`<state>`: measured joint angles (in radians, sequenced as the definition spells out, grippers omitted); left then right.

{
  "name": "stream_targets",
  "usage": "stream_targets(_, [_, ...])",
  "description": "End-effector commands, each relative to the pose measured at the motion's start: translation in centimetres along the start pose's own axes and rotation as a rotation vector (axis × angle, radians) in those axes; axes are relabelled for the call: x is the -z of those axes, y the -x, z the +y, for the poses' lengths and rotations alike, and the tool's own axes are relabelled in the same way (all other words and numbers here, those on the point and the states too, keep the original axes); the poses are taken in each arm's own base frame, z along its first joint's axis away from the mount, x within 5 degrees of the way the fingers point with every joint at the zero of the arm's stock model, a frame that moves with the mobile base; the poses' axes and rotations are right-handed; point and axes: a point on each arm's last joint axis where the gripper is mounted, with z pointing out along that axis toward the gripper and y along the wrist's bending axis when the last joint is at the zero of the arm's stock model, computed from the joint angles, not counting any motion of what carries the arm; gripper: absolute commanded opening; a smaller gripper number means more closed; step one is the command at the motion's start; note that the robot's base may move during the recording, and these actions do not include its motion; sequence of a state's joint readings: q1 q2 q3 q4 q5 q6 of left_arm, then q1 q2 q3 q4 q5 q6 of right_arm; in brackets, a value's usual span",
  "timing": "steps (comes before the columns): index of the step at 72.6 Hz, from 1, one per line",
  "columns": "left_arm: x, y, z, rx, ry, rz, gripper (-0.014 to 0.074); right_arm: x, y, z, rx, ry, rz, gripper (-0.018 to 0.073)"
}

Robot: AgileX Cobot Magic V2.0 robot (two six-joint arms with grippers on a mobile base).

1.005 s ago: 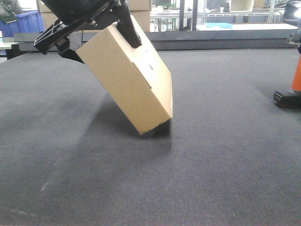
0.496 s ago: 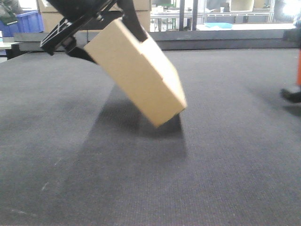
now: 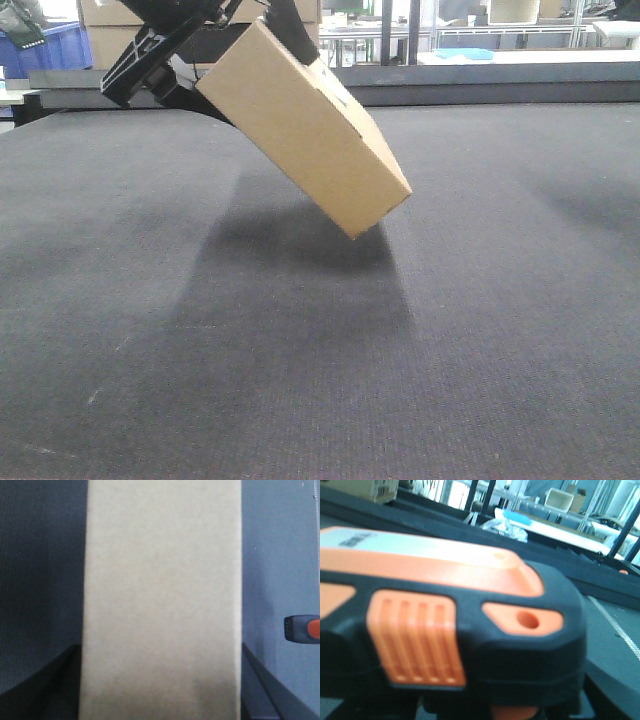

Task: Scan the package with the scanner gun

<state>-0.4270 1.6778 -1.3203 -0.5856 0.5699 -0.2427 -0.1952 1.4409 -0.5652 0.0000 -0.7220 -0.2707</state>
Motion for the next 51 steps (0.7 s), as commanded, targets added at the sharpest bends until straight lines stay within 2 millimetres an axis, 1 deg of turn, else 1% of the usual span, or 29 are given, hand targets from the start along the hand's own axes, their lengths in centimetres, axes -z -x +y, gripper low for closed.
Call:
stream_targets(1, [0.2,0.1,-0.1,0.000,-0.006,-0.008,-0.0111,0.2,1.3,-0.5,0.005,-0.034,-0.096,-0.0154])
stream_targets(12, [0.2,0.0,-0.1,0.000,-0.003,0.006,-0.0111,0.2,1.6,-0.6,-0.108,-0.038,-0.136,-0.0154])
stream_targets(23, [0.2,-0.2,0.0,0.000,0.003,0.030,-0.0111,-0.1,1.4,-0.5,-0.296,-0.028,-0.167,-0.0154])
stream_targets(35, [0.2,-0.4,0.0,0.000,0.007,0.049,-0.0111,-1.2,0.1,-0.1,-0.489,-0.014,-0.242,-0.0154])
stream_targets(42, [0.2,-0.4,0.0,-0.004,0.011,0.052,-0.0111,-1.7,-0.6,0.1,-0.530,-0.004,-0.283,-0.0154])
stream_targets(51, [0.2,-0.4,0.1,-0.013,0.017,0.050,-0.0111,-2.4,-2.1,0.5,-0.539,-0.002,-0.251,-0.0154])
